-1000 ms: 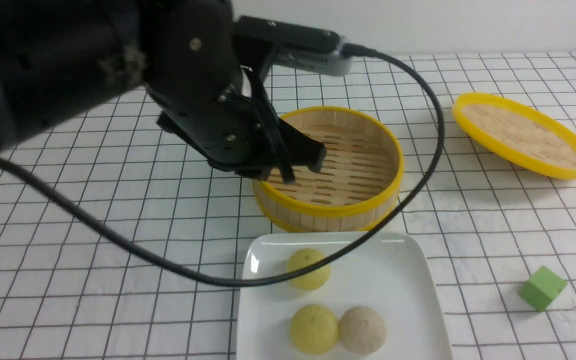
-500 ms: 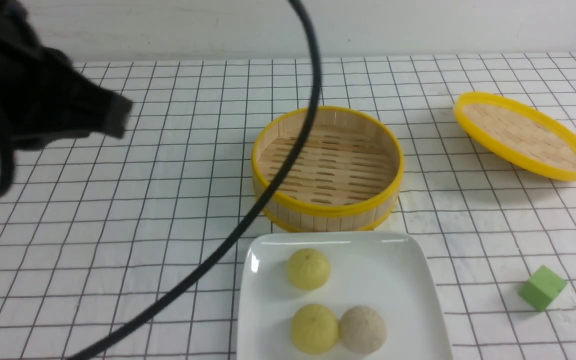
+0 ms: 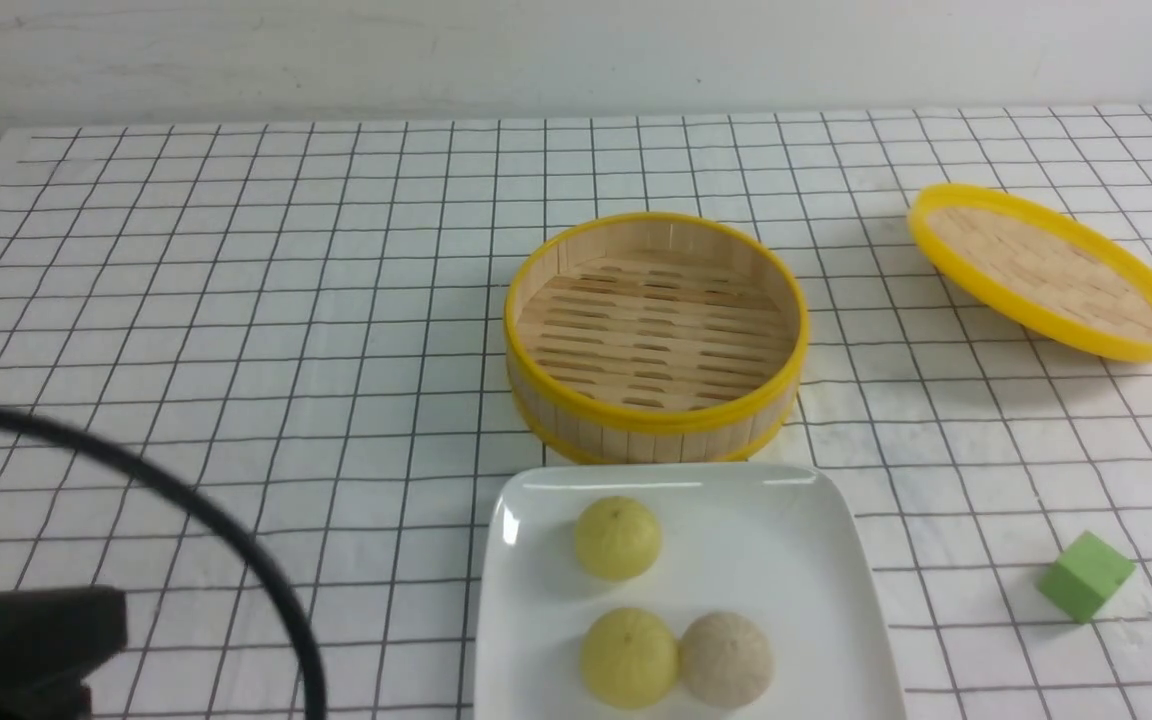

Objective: Put the steamed buns into the plate on the white-black tablecloth.

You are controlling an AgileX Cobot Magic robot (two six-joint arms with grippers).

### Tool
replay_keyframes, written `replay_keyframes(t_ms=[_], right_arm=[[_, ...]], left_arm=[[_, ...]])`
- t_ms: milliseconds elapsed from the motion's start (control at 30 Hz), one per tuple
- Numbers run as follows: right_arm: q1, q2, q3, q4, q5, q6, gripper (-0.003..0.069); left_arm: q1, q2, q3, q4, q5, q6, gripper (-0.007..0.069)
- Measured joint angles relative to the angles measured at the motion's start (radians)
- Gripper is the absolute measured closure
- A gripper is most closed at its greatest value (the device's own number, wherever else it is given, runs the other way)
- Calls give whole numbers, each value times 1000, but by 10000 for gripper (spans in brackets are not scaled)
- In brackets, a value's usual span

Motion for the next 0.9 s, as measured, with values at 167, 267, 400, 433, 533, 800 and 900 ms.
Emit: replay_keyframes(t_ms=[167,267,400,433,533,800,900], right_arm=[[0,0,0,0,0,0,568],[0,0,0,0,0,0,566],[0,0,0,0,0,0,565],[0,0,0,0,0,0,564],[0,0,0,0,0,0,560],[0,0,0,0,0,0,550],[0,0,0,0,0,0,548]], left_arm=[[0,-90,171,-13,-195,-129,608],[0,-94,209,-5,-203,-151,606],[0,-95,230,17,-150,-172,606],[0,-95,231,19,-146,-178,605],[0,-95,231,41,-155,-200,603],[28,-114,247,35,-259,-181,592],[121,-154,307,-14,-361,-61,591]])
